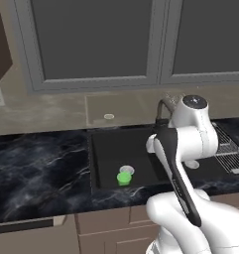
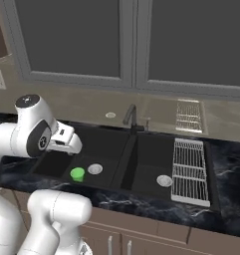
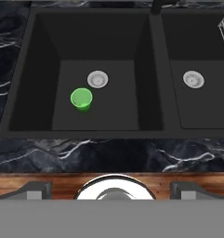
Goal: Place the cup in the left basin and the cup in the right basin of the sink.
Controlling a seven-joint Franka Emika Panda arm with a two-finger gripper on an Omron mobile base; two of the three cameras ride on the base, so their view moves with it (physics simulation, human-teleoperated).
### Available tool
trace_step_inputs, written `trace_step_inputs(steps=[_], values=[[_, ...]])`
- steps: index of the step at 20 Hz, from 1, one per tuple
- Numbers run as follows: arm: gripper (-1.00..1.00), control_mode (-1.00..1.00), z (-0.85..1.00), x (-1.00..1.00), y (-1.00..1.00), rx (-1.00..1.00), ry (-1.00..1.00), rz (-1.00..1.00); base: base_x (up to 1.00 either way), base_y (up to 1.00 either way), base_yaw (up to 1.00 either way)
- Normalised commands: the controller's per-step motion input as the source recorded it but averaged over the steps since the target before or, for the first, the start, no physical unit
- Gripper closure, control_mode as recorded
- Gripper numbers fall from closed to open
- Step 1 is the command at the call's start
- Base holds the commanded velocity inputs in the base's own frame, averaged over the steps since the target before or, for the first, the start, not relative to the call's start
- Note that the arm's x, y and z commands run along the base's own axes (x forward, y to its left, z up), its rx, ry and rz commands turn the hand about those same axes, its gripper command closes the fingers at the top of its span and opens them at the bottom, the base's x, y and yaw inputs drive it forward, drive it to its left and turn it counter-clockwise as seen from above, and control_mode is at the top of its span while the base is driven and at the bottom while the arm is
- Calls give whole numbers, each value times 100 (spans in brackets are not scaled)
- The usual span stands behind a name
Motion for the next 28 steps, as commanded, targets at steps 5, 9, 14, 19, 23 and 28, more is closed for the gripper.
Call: trace_step_inputs(steps=[5, 9, 14, 19, 23, 28], values=[[-100, 100, 0, 0, 0, 0, 0, 0, 0, -59, 2], [-100, 100, 0, 0, 0, 0, 0, 0, 0, -65, -4], [-100, 100, 0, 0, 0, 0, 0, 0, 0, -68, -8], [-100, 100, 0, 0, 0, 0, 0, 0, 1, -69, -11], [-100, 100, 0, 0, 0, 0, 0, 0, 8, -55, -4], [-100, 100, 0, 0, 0, 0, 0, 0, 11, -32, -1]])
